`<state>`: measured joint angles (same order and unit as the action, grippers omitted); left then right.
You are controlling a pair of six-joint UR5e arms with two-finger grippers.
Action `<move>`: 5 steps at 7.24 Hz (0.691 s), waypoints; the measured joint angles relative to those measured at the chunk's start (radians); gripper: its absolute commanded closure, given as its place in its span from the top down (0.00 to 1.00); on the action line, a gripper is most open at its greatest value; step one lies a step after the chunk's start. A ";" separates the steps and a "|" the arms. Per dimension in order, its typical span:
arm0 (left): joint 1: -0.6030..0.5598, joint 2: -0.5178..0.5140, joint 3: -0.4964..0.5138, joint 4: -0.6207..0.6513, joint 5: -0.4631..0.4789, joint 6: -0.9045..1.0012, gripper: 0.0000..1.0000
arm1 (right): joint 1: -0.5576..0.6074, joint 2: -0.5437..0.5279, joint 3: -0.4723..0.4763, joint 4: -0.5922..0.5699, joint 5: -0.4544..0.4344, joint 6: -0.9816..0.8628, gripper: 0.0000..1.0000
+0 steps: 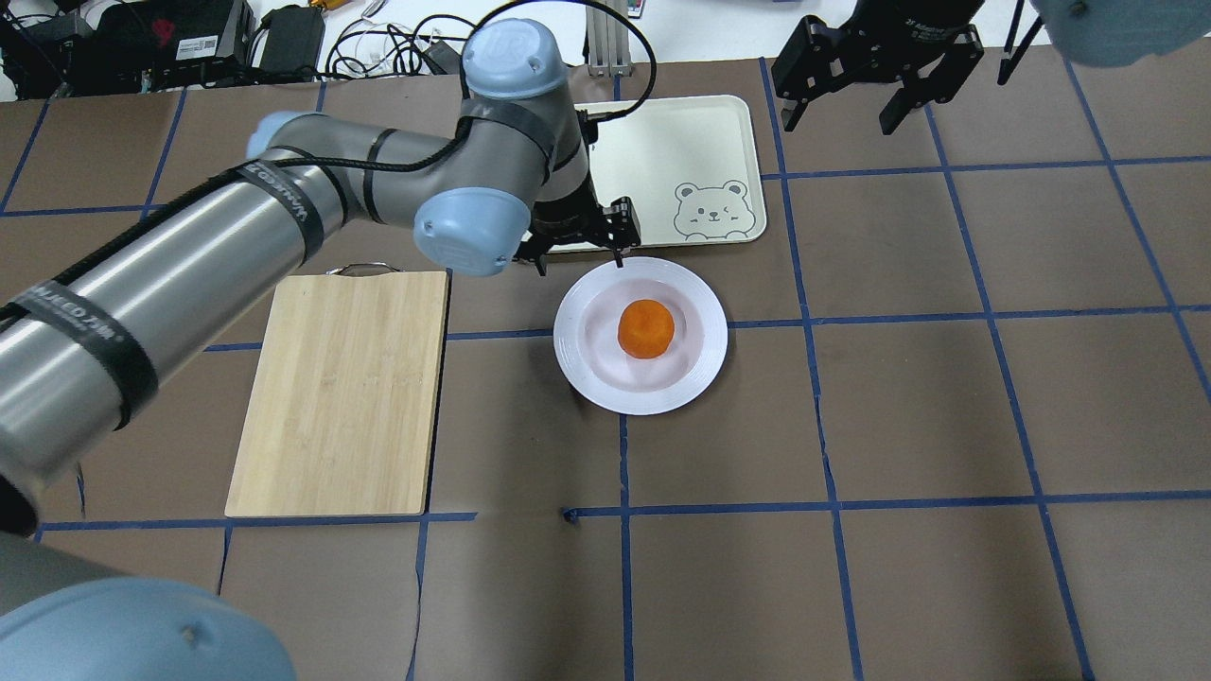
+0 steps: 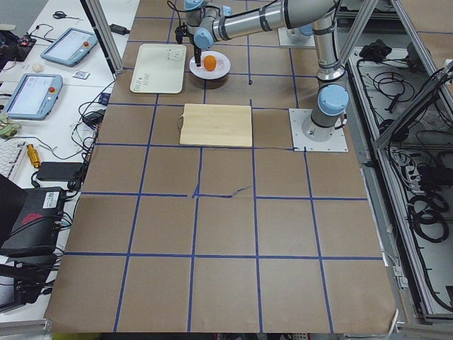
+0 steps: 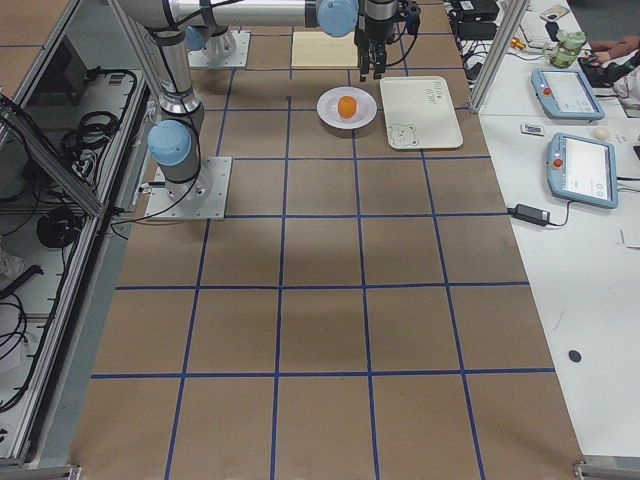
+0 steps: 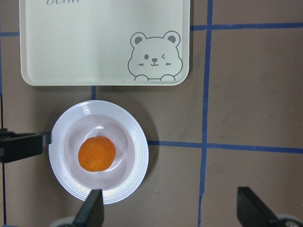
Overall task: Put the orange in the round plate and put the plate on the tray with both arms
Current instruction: 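Release the orange and raise the left gripper while the right arm reaches in, then lower the right gripper to the plate rim nearest it and grip it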
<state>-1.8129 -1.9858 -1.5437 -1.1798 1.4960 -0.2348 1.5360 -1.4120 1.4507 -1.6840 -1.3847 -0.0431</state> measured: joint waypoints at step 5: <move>0.208 0.250 -0.008 -0.245 0.032 0.274 1.00 | -0.014 0.058 0.556 -0.615 0.226 0.093 1.00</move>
<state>-1.6047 -1.7360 -1.5516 -1.4252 1.5279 0.0394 1.5215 -1.3541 2.0070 -2.2986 -1.1584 0.0500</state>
